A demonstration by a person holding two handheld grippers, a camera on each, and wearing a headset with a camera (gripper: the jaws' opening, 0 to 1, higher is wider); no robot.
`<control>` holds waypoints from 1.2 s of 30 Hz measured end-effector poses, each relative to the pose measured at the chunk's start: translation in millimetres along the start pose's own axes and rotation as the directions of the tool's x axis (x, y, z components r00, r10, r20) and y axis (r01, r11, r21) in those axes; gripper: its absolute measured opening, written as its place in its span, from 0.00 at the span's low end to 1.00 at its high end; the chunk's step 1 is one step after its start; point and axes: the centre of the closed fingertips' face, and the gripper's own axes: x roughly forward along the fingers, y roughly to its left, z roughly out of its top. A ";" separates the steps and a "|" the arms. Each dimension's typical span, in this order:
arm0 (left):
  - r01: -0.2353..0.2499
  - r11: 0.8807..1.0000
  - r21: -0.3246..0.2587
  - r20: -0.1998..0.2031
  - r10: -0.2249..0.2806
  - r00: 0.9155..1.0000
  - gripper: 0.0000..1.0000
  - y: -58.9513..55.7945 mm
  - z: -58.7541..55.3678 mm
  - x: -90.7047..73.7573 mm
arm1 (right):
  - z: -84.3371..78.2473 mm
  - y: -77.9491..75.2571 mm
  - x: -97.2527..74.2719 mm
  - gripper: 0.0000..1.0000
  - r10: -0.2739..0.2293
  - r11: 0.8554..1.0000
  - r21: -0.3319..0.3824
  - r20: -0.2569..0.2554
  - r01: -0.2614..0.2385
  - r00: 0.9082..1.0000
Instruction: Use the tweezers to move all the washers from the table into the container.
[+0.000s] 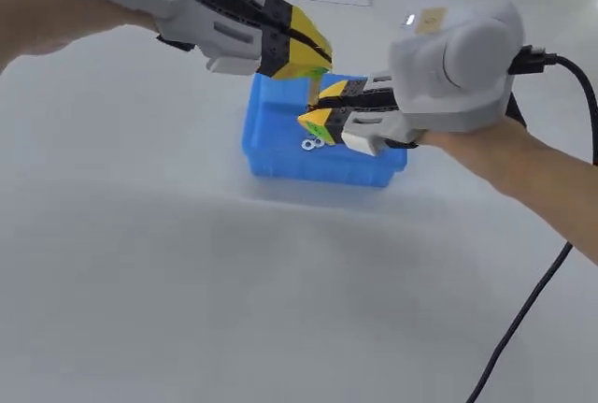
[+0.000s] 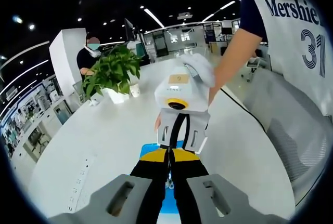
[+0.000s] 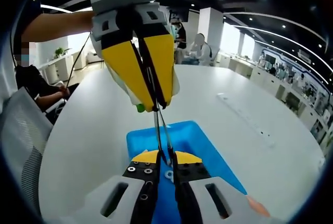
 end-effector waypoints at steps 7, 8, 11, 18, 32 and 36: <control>0.014 0.999 -0.030 0.003 -0.014 1.000 0.05 2.5 -10.0 6.7 | -9.8 -0.8 6.6 0.10 0.020 1.000 0.015 -0.023 -0.020 1.000; 0.016 0.999 -0.034 0.002 -0.016 1.000 0.05 2.5 -10.9 7.4 | -10.7 -0.9 6.9 0.10 0.022 1.000 0.018 -0.025 -0.022 0.999; 0.021 0.999 -0.039 0.002 -0.021 1.000 0.05 1.9 -12.5 9.4 | -13.4 -0.8 7.8 0.10 0.024 0.999 0.023 -0.032 -0.023 0.999; 0.029 0.998 -0.055 -0.001 -0.029 1.000 0.05 0.6 -16.9 11.8 | -19.0 -0.1 10.8 0.10 0.029 0.999 0.034 -0.049 -0.028 0.998; 0.031 0.996 -0.087 0.002 -0.031 1.000 0.05 0.9 -24.3 15.3 | -25.5 0.2 15.9 0.11 0.036 0.998 0.059 -0.069 -0.032 0.997; 0.031 0.996 -0.086 0.003 -0.031 1.000 0.05 1.9 -23.7 15.5 | -24.7 0.3 15.7 0.11 0.037 0.997 0.066 -0.066 -0.033 0.997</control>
